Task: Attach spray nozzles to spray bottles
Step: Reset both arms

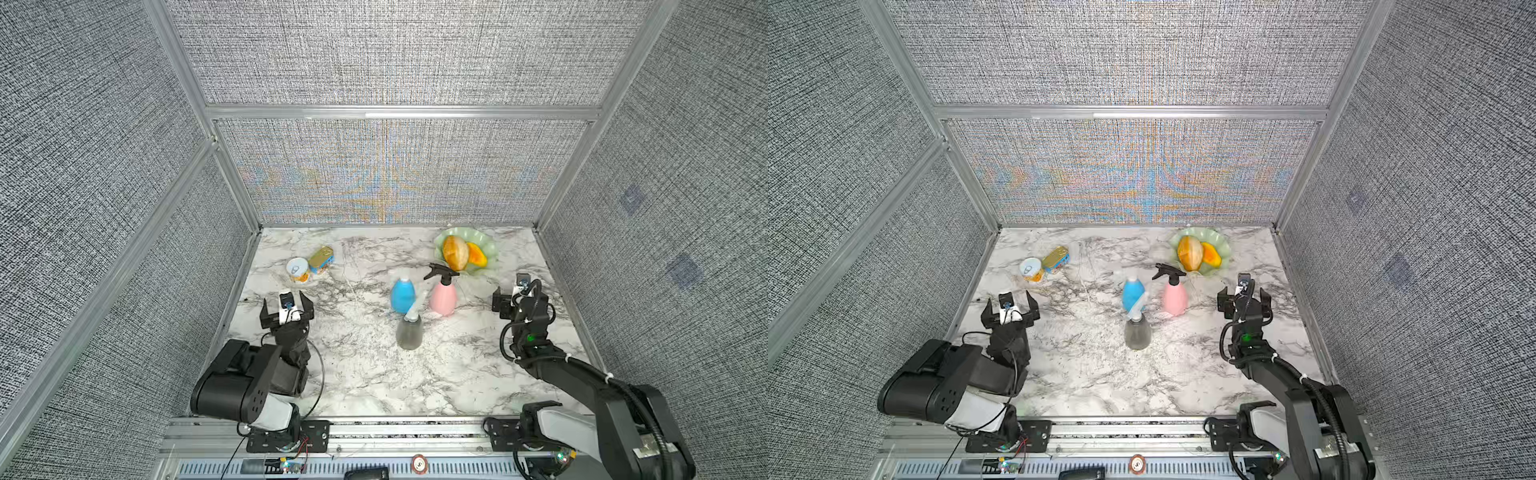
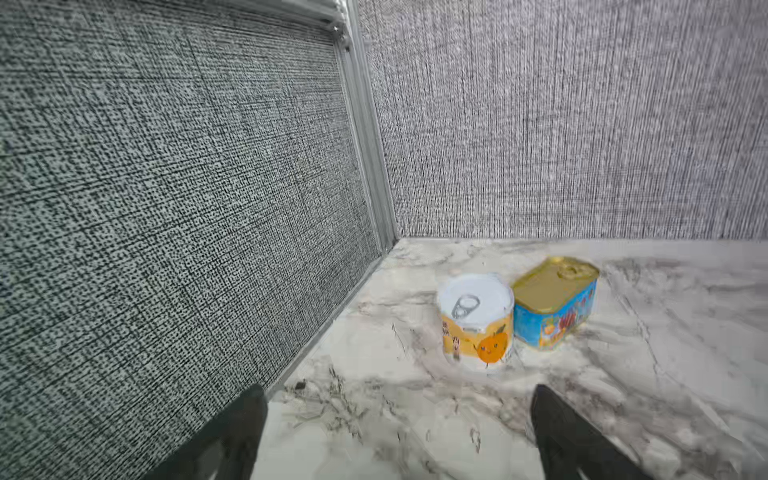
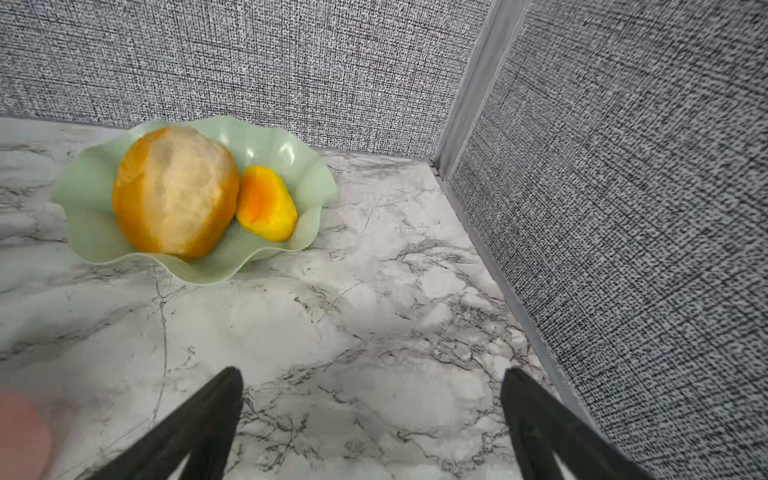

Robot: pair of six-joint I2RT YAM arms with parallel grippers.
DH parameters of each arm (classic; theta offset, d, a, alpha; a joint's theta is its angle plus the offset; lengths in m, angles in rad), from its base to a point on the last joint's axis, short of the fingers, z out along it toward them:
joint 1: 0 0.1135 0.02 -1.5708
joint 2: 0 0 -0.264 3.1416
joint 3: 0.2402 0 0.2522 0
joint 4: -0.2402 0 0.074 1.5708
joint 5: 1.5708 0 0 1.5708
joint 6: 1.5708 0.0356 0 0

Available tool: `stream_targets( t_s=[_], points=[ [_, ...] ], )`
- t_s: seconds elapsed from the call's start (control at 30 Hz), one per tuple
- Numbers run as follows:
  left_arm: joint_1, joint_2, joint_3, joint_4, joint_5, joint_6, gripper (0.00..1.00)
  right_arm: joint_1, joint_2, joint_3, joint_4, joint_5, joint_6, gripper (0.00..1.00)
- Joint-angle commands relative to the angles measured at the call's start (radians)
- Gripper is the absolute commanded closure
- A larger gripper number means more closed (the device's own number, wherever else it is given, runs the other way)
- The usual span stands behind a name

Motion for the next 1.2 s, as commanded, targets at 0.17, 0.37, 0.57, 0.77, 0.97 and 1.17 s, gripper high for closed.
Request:
stream_targets(
  t_s=[0.17, 0.37, 0.57, 0.77, 0.97, 1.17],
  points=[
    [0.091, 0.039, 0.094, -0.173, 0.289, -0.099, 0.01, -0.036, 0.214, -0.100, 0.440, -0.053, 0.070, 0.01],
    [0.092, 0.054, 0.079, -0.126, 0.282, -0.097, 0.01, -0.056, 0.330, -0.091, 0.499, 0.007, 0.119, 0.01],
    [0.092, 0.046, 0.083, -0.143, 0.284, -0.103, 0.01, -0.109, 0.360, 0.005, 0.361, -0.020, 0.173, 0.01],
    [0.092, 0.046, 0.082, -0.142, 0.285, -0.103, 0.01, -0.109, 0.359, -0.004, 0.381, -0.019, 0.167, 0.01],
    [0.092, 0.048, 0.082, -0.139, 0.284, -0.102, 0.01, -0.107, 0.362, -0.004, 0.381, -0.016, 0.165, 0.01],
    [0.091, 0.049, 0.083, -0.139, 0.284, -0.103, 0.01, -0.105, 0.360, -0.003, 0.383, -0.015, 0.165, 0.01]
  ],
)
